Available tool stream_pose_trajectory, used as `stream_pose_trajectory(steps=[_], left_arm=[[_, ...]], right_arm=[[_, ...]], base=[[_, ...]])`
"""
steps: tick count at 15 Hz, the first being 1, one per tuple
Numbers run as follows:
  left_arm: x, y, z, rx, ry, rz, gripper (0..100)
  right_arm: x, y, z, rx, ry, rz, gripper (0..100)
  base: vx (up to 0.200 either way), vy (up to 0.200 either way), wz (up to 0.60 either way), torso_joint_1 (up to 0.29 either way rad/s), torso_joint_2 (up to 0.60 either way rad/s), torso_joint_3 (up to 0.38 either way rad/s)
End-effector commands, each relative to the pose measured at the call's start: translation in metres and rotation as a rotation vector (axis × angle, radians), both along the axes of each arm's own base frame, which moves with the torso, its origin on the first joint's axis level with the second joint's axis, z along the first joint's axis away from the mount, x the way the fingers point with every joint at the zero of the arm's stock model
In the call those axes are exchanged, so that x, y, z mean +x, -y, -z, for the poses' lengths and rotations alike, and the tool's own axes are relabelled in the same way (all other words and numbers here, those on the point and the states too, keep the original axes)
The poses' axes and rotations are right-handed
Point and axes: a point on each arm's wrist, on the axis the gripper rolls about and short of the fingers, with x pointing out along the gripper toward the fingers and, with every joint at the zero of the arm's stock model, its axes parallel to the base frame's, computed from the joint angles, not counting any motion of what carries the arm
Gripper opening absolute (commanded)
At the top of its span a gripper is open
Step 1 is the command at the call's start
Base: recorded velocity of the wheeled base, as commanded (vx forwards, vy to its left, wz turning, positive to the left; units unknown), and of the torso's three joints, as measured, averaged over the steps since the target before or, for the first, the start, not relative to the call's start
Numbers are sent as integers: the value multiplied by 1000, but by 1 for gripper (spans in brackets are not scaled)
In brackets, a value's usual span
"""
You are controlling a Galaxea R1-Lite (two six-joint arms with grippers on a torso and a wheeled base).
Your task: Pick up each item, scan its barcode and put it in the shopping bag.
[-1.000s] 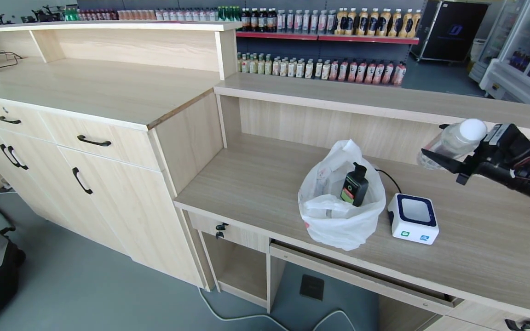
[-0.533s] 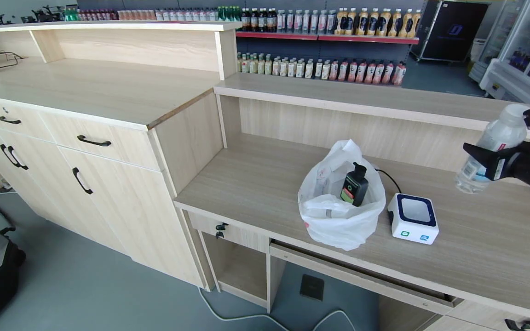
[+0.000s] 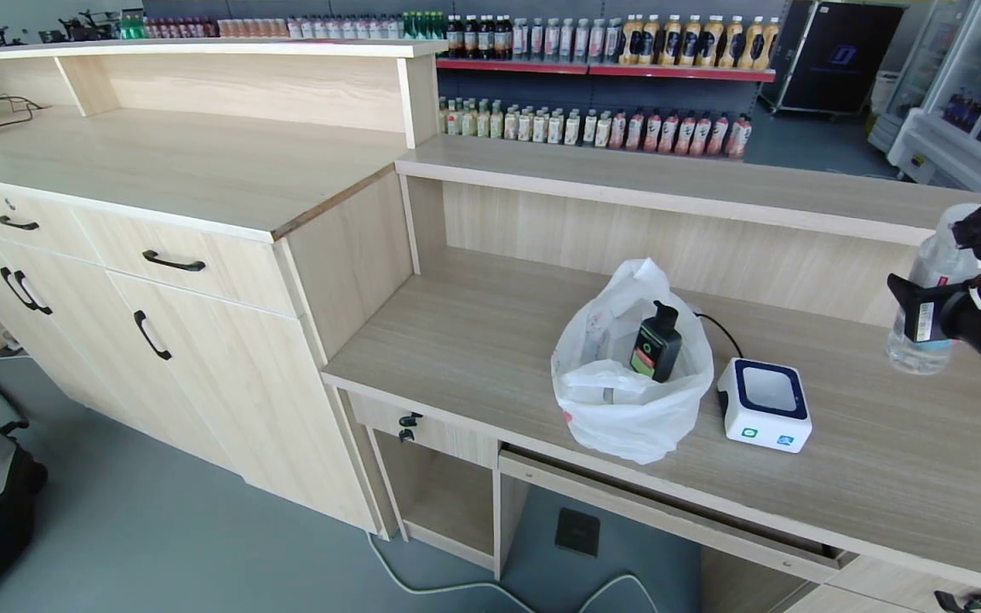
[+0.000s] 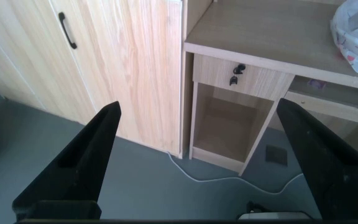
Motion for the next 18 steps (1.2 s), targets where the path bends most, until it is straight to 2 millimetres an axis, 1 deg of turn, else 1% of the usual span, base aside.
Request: stream_pose_trajectory(steps=[1,2,3,5,8,9,10,11,12,14,15,16,18], left_arm=[[0,0,0,0,0,0,100],[0,0,0,0,-1,0,100],[0,0,0,0,0,0,100],[0,0,0,0,0,0,100],[0,0,0,0,0,0,100],[0,0,0,0,0,0,100],[0,0,0,0,0,0,100],[0,0,0,0,0,0,100],[0,0,0,0,0,0,100],[0,0,0,0,0,0,100],[0,0,0,0,0,0,100],[0,0,0,0,0,0,100],[0,0,0,0,-1,0,100]], right_arm=[[-2,-1,0,-12,14,-2,0],[-2,-1,0,-12,15,-1,0],[-3,-3,-1,-17,38,-25,0],[-2,-14,1,-23,71,-62,0],[4,-30,2,-35,97,-117,0],[7,-38,1,-17,116,-167,0],[14,-50,8,22,98,-253,0],[19,-58,14,65,84,-300,0],[28,-63,29,106,42,-322,0],[46,-66,61,179,-48,-332,0],[57,-66,74,201,-72,-339,0],[68,-67,85,220,-83,-344,0],[80,-70,97,267,-76,-370,0]], base=[[0,0,0,0,0,0],[0,0,0,0,0,0],[0,0,600,2,-2,2],[0,0,600,2,2,2],[0,0,600,4,2,-1],[0,0,0,0,0,0],[0,0,0,0,0,0],[0,0,0,0,0,0],[0,0,0,0,0,0],[0,0,0,0,0,0],[0,0,0,0,0,0],[0,0,0,0,0,0],[0,0,0,0,0,0]])
